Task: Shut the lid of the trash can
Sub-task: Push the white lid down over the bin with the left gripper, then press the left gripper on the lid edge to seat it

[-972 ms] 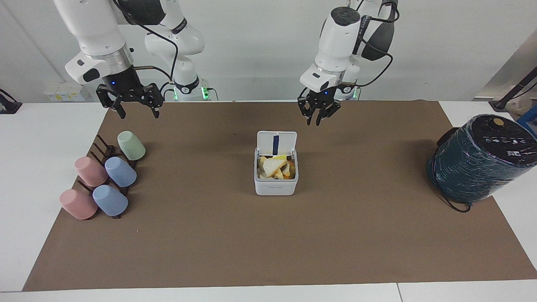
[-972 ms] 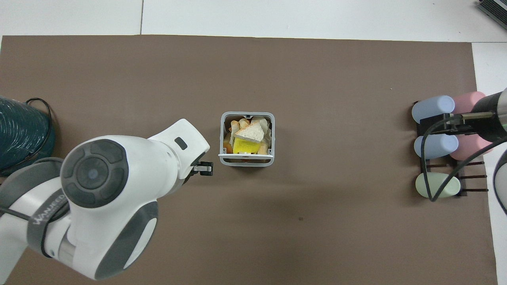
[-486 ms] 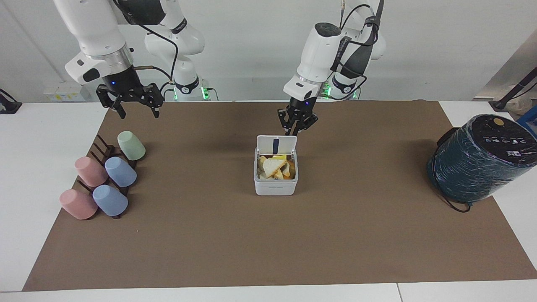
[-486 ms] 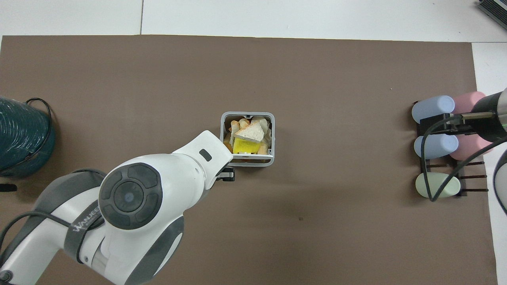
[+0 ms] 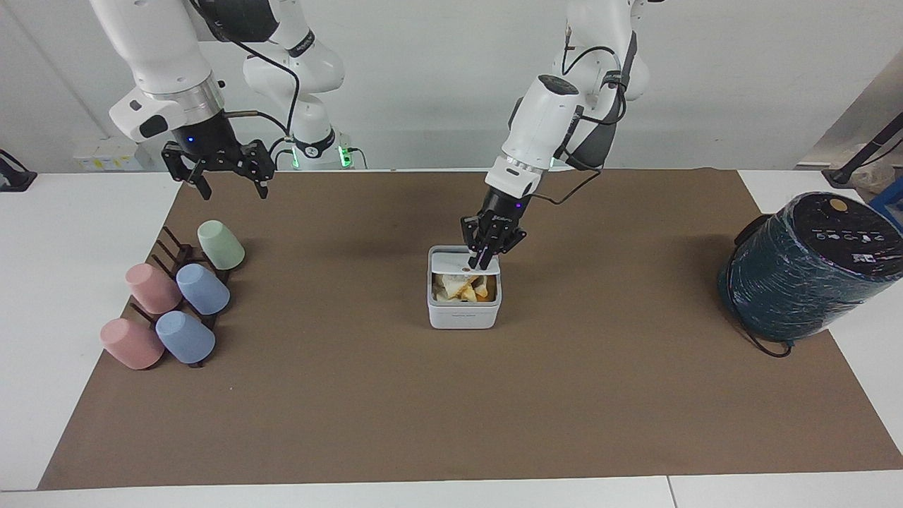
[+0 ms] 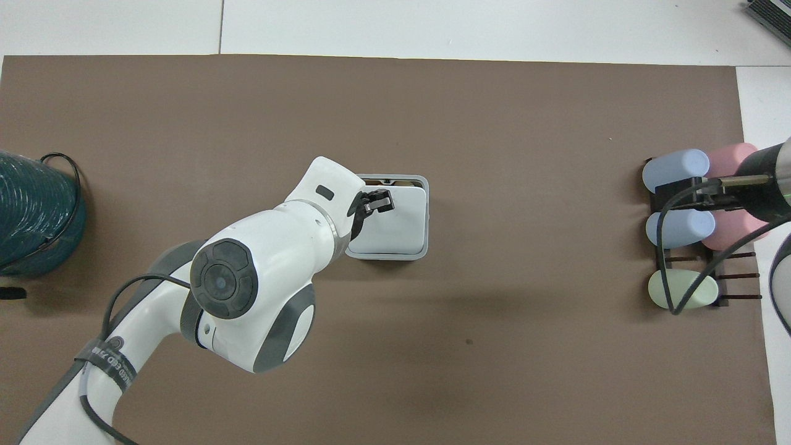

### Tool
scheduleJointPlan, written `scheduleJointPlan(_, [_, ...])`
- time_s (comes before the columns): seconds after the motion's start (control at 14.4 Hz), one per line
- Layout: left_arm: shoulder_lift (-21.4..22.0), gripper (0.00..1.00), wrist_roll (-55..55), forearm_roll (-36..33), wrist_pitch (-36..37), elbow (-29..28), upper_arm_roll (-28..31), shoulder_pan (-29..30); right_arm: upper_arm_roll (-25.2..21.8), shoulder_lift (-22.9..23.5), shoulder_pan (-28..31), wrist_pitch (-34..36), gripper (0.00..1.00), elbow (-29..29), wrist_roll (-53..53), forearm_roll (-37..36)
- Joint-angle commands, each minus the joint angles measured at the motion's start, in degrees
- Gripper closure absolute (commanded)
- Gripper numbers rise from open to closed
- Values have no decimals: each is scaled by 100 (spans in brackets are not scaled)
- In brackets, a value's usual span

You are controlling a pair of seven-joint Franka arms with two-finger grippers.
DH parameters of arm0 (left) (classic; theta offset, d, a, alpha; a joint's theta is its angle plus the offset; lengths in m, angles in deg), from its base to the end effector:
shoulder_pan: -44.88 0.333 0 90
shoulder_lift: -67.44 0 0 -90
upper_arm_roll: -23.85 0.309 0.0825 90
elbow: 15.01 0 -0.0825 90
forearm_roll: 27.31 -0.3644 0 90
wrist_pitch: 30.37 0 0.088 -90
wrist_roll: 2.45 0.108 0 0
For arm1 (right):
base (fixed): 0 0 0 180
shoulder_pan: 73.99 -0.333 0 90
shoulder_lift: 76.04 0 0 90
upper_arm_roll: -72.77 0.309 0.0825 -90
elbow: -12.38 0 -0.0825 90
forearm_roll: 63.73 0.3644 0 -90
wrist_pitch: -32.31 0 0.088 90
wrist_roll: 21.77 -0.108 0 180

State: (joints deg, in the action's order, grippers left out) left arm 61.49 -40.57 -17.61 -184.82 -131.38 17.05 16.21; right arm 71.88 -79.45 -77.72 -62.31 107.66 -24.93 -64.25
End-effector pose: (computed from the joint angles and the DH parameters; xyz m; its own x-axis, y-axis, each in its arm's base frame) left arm 0.4912 -0.3408 0.4620 0.9173 0.2457 0.3134 0.0879 -0.8925 0.4424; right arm 0.5234 0.0248 0.6133 0.9988 -0.0049 0.0483 -0.0052 -1.0000 0.0055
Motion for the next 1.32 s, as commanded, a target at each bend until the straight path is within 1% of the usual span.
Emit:
scheduleJointPlan(0.0, [-205, 75, -3, 102, -94, 220, -14, 54, 62, -1, 101, 119, 0, -71, 96, 61])
scheduleJointPlan(0.14, [-257, 75, 24, 102, -103, 220, -14, 115, 62, 8, 93, 119, 0, -71, 105, 61])
scheduleJointPlan(0.28, [-406, 75, 41, 102, -146, 211, -6, 142, 62, -1, 93, 119, 0, -71, 105, 61])
scheduleJointPlan(0.49, [-749, 75, 50, 102, -577, 220, -5, 142, 62, -1, 101, 119, 0, -71, 96, 61])
scheduleJointPlan(0.69, [-820, 75, 68, 94, -577, 220, -5, 133, 62, 8, 93, 119, 0, -71, 105, 61])
scheduleJointPlan(0.76, [-846, 76, 77, 94, -577, 211, -5, 116, 62, -1, 101, 119, 0, -71, 96, 61])
scheduleJointPlan(0.9, [-1013, 79, 77, 94, -595, 220, -5, 63, 62, -1, 93, 119, 0, -71, 96, 61])
scheduleJointPlan(1.11, [-1259, 80, 77, 85, -831, 220, -14, -51, 62, -1, 92, 119, 0, -71, 96, 61])
scheduleJointPlan(1.25, [-1268, 80, 68, 85, -806, 246, -14, -69, 62, -1, 101, 119, 0, -71, 96, 61])
